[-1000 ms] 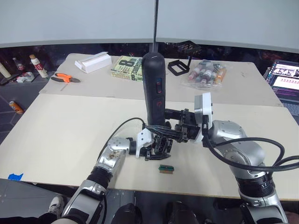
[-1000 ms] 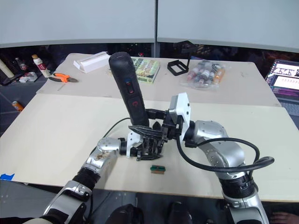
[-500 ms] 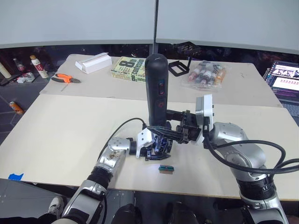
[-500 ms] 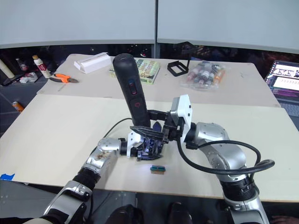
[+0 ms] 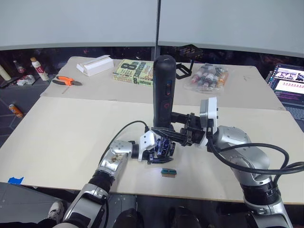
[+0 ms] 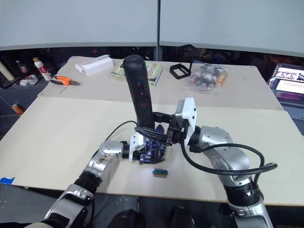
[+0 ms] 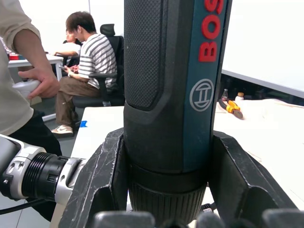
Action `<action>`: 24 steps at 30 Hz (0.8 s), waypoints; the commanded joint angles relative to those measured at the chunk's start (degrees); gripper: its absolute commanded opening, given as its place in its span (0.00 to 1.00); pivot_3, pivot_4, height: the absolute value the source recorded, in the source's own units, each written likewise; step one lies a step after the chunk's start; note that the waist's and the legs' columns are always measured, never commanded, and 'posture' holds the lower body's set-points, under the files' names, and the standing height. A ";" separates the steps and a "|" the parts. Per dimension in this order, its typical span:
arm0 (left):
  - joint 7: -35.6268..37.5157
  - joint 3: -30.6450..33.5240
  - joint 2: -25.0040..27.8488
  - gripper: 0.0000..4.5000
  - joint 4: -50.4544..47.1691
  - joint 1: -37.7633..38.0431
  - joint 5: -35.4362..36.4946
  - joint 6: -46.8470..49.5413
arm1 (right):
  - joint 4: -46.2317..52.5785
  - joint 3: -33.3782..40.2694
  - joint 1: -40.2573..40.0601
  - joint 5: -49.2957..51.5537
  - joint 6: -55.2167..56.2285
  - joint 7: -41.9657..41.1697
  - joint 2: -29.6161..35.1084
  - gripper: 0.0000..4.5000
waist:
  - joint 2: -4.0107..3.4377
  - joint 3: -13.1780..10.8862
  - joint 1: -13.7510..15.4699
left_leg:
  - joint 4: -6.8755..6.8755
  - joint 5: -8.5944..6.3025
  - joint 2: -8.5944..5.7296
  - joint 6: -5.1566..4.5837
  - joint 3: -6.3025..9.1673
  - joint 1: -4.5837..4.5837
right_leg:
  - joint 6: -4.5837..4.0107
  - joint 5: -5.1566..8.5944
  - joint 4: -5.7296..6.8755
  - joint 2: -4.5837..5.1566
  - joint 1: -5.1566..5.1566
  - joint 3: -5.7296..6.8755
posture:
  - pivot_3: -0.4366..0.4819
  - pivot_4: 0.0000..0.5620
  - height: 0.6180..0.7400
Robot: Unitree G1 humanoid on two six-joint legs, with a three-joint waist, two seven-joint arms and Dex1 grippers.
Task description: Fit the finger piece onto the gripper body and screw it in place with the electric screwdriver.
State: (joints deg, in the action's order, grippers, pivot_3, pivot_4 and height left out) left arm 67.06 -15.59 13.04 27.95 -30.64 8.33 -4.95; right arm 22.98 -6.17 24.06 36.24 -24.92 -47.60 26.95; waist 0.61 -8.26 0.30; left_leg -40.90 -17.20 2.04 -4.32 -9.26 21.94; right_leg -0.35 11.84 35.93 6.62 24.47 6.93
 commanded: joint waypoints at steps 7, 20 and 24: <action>0.98 0.06 -0.48 0.57 -1.83 0.35 1.12 -0.13 | -3.45 -2.98 -2.22 -3.40 -2.88 0.25 1.37 0.43 | 0.02 0.01 0.01 | 0.01 -0.01 0.00 -0.02 0.02 0.01 | 0.00 0.00 -0.02 0.02 0.00 0.02 | 0.48 0.27 1.00; 0.28 0.18 -0.68 0.57 -0.54 0.74 0.56 -1.08 | 2.72 2.65 3.82 3.37 -3.00 -0.40 1.27 0.43 | 0.02 0.01 0.14 | 0.00 -0.02 0.00 -0.04 0.04 0.25 | -0.01 0.00 -0.03 0.07 0.18 0.09 | 0.48 0.27 1.00; -0.11 0.47 -0.83 0.57 0.31 0.48 0.44 -1.64 | 4.15 5.01 5.17 5.83 -2.02 -0.48 0.83 0.43 | 0.03 0.00 0.21 | -0.04 -0.02 -0.02 -0.05 0.02 0.48 | -0.01 -0.02 0.00 0.07 0.42 0.07 | 0.48 0.27 1.00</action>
State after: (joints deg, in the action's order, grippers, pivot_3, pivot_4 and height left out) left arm 66.99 -15.36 12.50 27.94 -30.49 8.49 -6.15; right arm 24.16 -4.65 27.04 39.66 -28.18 -47.87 27.94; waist 0.64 -8.26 0.51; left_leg -40.95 -17.21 2.01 -4.37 -9.24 22.49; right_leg -0.35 11.82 35.96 6.68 24.97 7.00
